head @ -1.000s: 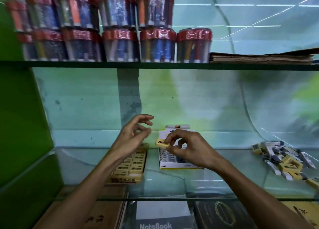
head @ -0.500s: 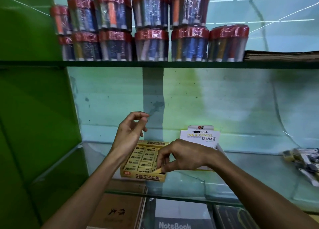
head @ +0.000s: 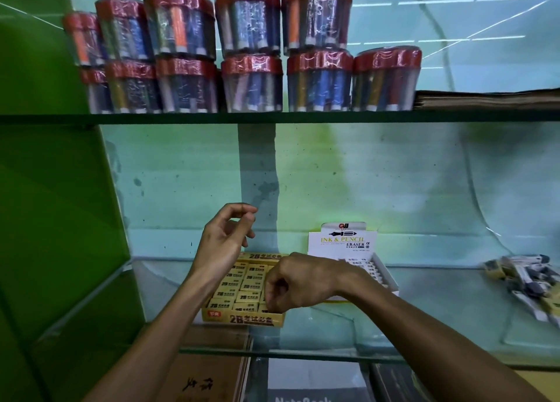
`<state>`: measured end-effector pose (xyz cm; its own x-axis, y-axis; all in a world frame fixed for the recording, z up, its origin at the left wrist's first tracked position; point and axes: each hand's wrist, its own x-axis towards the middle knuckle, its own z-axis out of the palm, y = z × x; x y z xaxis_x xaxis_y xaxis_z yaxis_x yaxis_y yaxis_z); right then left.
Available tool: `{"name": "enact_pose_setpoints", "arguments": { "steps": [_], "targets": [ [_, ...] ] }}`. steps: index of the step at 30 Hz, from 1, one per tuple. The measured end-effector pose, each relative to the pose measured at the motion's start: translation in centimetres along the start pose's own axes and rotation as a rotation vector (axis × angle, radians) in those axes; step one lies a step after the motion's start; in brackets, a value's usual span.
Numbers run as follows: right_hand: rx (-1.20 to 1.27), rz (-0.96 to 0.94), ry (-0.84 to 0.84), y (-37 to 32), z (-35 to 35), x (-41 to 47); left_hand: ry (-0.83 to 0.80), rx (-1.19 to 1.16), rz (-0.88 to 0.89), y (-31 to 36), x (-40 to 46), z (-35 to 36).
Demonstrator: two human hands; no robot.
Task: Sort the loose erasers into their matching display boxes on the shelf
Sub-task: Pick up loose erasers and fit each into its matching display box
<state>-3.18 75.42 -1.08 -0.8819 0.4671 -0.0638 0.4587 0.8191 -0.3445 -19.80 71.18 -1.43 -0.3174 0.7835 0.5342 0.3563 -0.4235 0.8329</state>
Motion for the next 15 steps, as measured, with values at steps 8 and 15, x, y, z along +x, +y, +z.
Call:
{"name": "enact_pose_setpoints", "arguments": {
  "steps": [8,15],
  "targets": [
    [0.091,-0.030,0.341,2.9,-0.1,-3.1,-0.024,-0.046,0.018,0.7,0.1,2.0],
    [0.051,0.024,0.600,7.1,1.1,-9.6,-0.096,-0.197,0.048,1.6,0.3,7.3]
  ]
}}
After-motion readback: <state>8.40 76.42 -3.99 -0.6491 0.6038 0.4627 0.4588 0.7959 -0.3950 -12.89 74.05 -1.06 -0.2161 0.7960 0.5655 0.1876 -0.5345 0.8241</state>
